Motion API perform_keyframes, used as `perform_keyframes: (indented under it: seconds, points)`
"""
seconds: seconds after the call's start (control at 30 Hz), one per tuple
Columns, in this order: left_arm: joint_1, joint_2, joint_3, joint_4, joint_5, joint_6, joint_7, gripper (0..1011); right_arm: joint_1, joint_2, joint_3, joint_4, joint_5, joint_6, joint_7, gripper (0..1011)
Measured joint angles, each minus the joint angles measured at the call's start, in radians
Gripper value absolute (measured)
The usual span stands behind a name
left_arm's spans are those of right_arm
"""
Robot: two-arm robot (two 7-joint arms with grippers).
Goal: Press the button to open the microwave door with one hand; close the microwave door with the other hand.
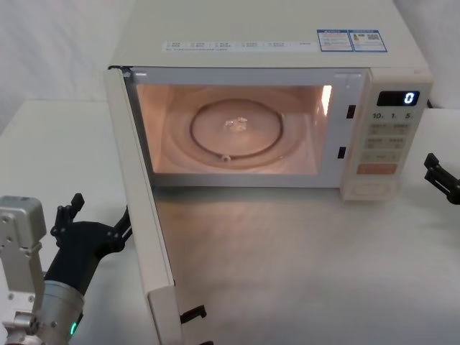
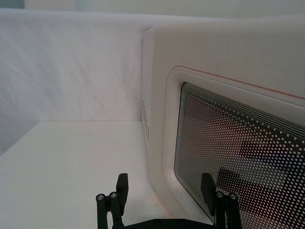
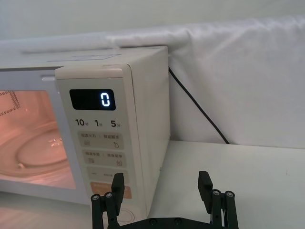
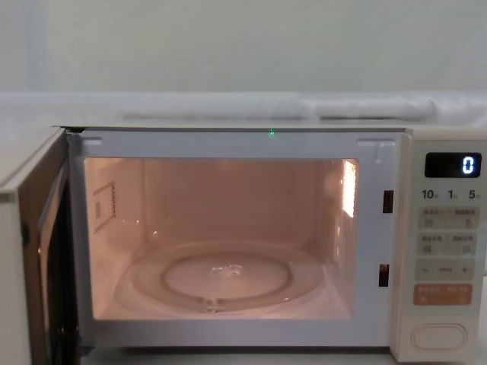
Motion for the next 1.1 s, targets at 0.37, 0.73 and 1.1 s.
perform_keyframes:
  seconds: [0.37,0.73,1.1]
  points:
    - [0.000,0.000,0.000,0.000,0.000,0.000,0.000,1001,0.000,0.000,0.000,0.000,0.000,0.000,0.000,1002]
    - [0.000,0.000,0.000,0.000,0.000,0.000,0.000,1001,0.000,0.000,0.000,0.000,0.000,0.000,0.000,1002]
    - [0.000,0.000,0.000,0.000,0.000,0.000,0.000,1001,0.000,0.000,0.000,0.000,0.000,0.000,0.000,1002]
